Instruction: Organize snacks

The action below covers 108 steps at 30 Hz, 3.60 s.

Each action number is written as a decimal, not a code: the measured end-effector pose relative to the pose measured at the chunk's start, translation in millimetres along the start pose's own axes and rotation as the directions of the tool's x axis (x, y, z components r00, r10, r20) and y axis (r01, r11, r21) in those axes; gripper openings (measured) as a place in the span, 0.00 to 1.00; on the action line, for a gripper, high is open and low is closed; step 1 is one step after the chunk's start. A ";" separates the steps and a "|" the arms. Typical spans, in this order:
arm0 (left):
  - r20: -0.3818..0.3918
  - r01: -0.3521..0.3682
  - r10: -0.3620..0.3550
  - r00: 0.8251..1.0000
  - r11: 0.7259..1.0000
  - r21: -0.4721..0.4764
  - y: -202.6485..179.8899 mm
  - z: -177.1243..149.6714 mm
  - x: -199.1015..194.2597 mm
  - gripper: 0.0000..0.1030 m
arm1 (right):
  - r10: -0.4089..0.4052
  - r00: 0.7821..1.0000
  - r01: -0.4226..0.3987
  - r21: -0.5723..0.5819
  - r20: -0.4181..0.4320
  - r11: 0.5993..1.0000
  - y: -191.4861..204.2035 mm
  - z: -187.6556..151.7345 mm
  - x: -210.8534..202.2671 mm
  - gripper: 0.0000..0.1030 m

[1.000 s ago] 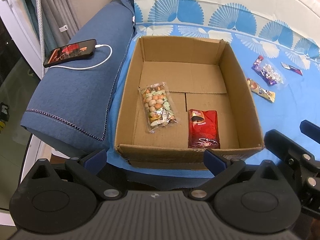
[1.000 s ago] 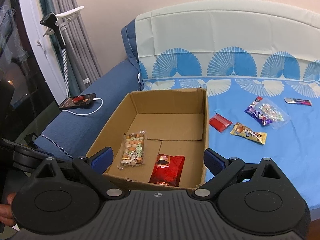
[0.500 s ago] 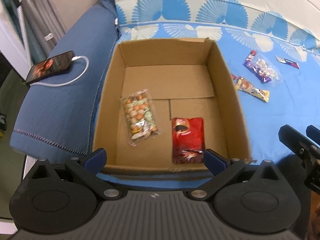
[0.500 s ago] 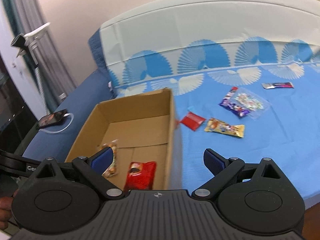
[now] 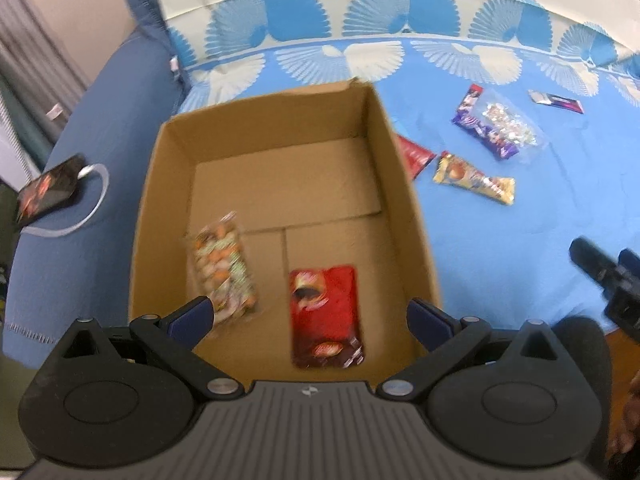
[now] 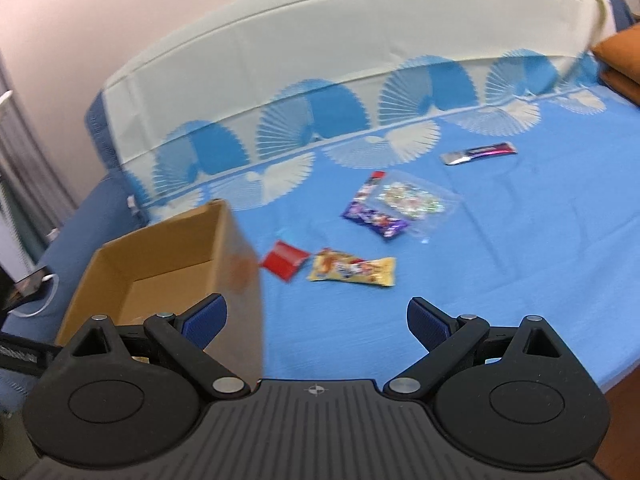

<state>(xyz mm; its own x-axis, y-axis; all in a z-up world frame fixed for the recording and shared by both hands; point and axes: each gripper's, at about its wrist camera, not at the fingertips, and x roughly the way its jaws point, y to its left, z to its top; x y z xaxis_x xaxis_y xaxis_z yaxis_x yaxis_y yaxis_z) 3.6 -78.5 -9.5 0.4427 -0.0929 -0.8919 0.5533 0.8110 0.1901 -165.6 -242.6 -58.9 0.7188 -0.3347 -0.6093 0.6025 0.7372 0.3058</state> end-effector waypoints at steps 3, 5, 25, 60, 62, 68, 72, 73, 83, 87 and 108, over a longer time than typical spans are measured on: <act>-0.002 0.034 -0.034 0.999 0.999 0.017 -20.0 30.6 5.9 1.00 | -0.037 0.999 0.037 -0.007 0.004 0.999 -17.3 2.2 15.7 0.95; -0.004 0.055 -0.055 0.998 0.998 0.028 -37.8 57.4 11.0 1.00 | -0.063 0.998 0.063 -0.022 0.010 0.998 -29.3 3.9 29.3 0.95; -0.210 0.048 -0.043 0.977 0.999 0.016 -140.5 194.3 156.4 1.00 | 0.100 0.979 -0.168 -0.433 -0.176 0.886 -43.1 15.9 239.4 0.84; -0.260 0.161 -0.274 0.926 0.909 -0.384 -182.8 206.5 266.6 0.59 | -0.212 0.972 0.219 0.069 -0.100 0.973 -201.3 27.7 185.7 0.20; -0.251 0.148 -0.277 0.928 0.889 -0.434 -173.2 198.3 265.0 0.58 | -0.212 0.973 0.219 0.073 -0.097 0.973 -201.6 27.5 185.4 0.20; -0.244 0.107 -0.218 0.945 0.910 -0.400 -183.3 207.4 267.4 0.58 | -0.216 0.972 0.223 0.060 -0.095 0.973 -200.0 27.4 186.2 0.21; -0.224 0.073 -0.138 0.965 0.958 -0.276 -200.7 216.8 257.6 0.21 | -0.223 0.971 0.227 0.036 -0.084 0.973 -198.4 27.2 189.5 0.21; -0.218 0.075 -0.133 0.967 0.964 -0.255 -203.3 214.3 251.2 0.21 | -0.229 0.969 0.232 0.020 -0.088 0.973 -196.6 28.0 190.2 0.21; -0.120 0.219 -0.230 0.966 0.971 -0.101 -170.2 158.7 142.8 0.20 | -0.179 0.981 0.185 0.089 -0.070 0.979 -168.3 32.1 140.3 0.16; -0.065 0.244 -0.245 0.967 0.969 -0.030 -144.5 113.7 82.7 0.20 | -0.115 0.993 0.117 0.086 -0.027 0.989 -136.3 30.3 94.8 0.16; 0.039 0.134 -0.129 0.991 0.974 -0.185 68.1 -99.5 -50.3 0.20 | 0.283 0.952 -0.303 -0.250 -0.112 0.920 88.9 -39.0 -70.4 0.16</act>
<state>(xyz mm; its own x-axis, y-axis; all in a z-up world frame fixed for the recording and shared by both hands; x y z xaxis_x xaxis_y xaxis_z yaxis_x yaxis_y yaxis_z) -51.1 38.9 7.5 0.3949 -0.2195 -0.8921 0.4678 0.8838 -0.0104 -176.2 -130.7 -17.4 0.8168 -0.0444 -0.5753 0.2498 0.9260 0.2832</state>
